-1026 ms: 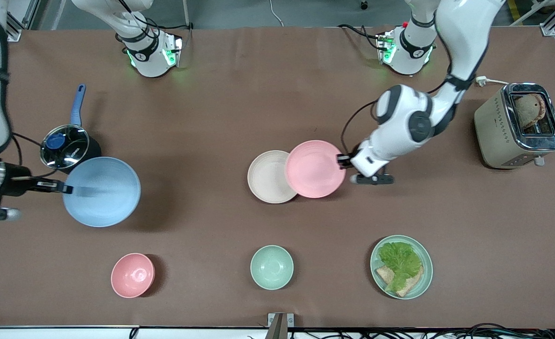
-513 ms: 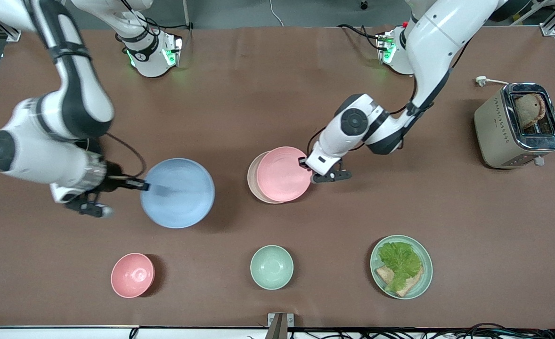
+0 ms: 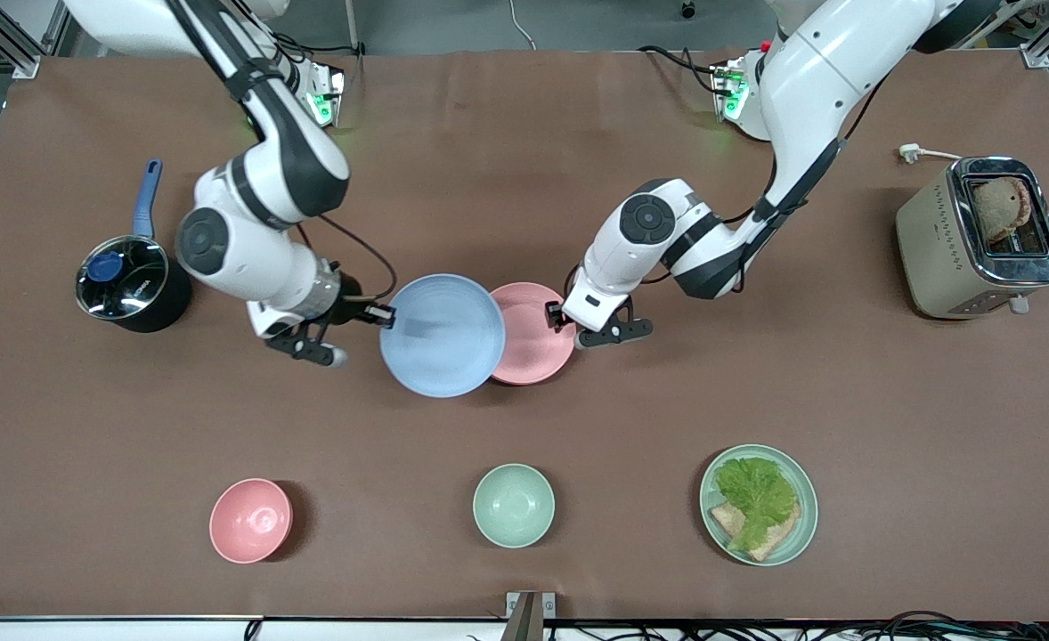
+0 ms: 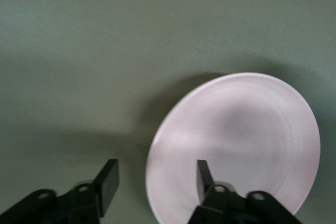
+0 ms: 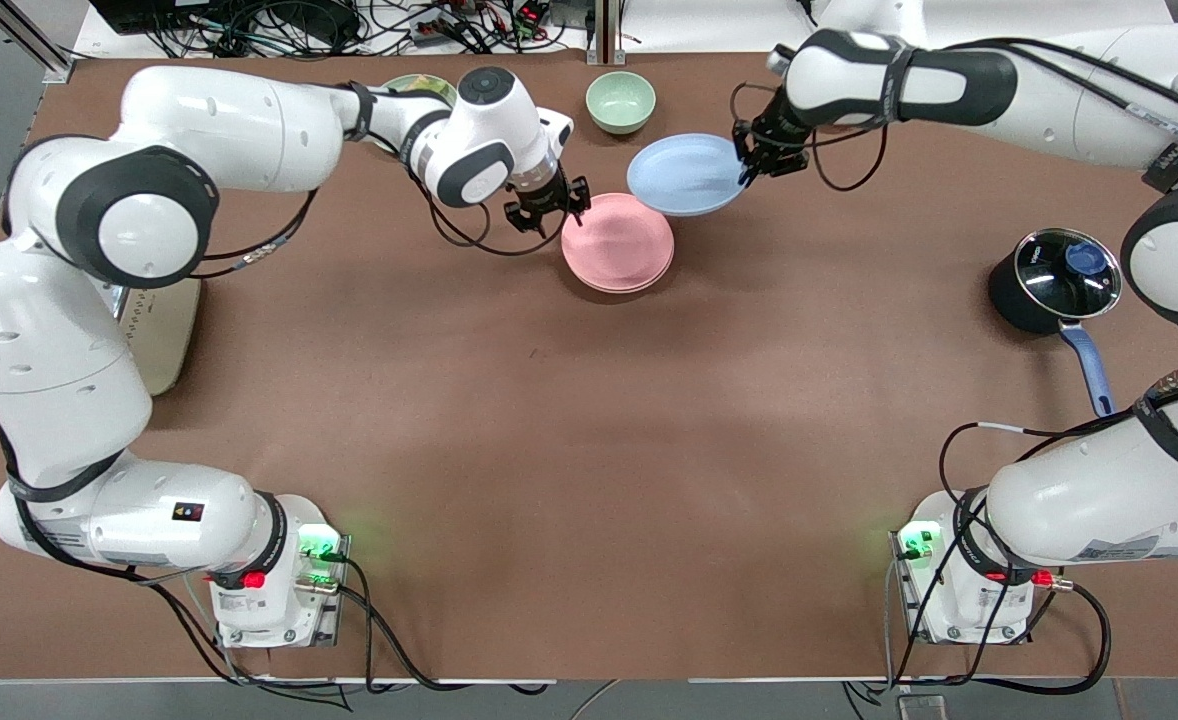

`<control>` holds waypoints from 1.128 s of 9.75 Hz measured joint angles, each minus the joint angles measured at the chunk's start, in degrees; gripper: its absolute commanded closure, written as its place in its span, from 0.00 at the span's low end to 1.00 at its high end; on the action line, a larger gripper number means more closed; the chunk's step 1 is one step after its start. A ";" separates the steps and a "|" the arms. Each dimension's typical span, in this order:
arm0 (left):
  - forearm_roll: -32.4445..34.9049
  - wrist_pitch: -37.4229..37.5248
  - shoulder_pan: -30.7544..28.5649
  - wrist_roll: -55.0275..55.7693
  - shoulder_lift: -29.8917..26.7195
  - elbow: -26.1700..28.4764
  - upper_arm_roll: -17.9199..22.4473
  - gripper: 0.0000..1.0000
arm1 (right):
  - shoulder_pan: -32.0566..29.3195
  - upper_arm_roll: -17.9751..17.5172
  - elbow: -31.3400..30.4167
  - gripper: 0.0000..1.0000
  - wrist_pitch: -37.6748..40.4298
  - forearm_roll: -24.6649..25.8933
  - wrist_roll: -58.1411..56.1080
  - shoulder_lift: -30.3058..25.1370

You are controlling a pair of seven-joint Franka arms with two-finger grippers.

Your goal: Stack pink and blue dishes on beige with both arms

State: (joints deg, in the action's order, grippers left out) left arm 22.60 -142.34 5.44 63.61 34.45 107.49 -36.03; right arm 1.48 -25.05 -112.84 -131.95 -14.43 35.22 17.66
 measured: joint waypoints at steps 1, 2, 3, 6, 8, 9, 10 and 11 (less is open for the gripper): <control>0.02 4.99 -0.80 -3.97 -2.86 -0.06 0.61 0.00 | 0.02 -2.02 -1.50 0.99 -3.52 -0.01 2.19 0.58; 0.04 9.67 -1.58 -7.65 -6.18 -0.12 1.68 0.00 | 0.36 -4.00 -2.37 0.98 -6.83 0.00 4.22 1.76; 0.00 13.41 -1.84 -12.35 -9.66 -0.16 3.84 0.00 | 1.53 -4.86 -2.62 0.98 -8.81 0.00 5.69 3.10; -6.54 19.48 -2.17 -29.91 -19.42 -0.59 12.66 0.00 | 5.17 -5.08 -3.77 0.98 -15.64 0.01 7.85 6.86; -13.16 25.36 -2.86 -43.60 -25.37 -2.48 18.66 0.00 | 5.31 -4.96 -5.59 0.95 -19.85 0.73 7.85 8.92; -13.91 30.09 -3.33 -47.06 -27.61 -4.78 20.35 0.00 | 5.30 -4.93 -5.80 0.80 -20.55 1.12 7.86 9.68; -13.98 35.89 -3.52 -48.86 -29.25 -8.08 21.78 0.00 | 5.29 -4.89 -5.80 0.24 -20.75 1.15 7.85 9.98; -14.00 41.84 -3.62 -50.07 -30.39 -11.67 23.02 0.00 | 5.27 -4.88 -5.80 0.00 -20.81 1.16 7.86 9.97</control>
State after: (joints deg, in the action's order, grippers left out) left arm 8.60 -100.50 1.81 13.54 4.07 95.82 -13.01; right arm 6.75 -29.94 -118.64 -152.75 -13.28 43.08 27.64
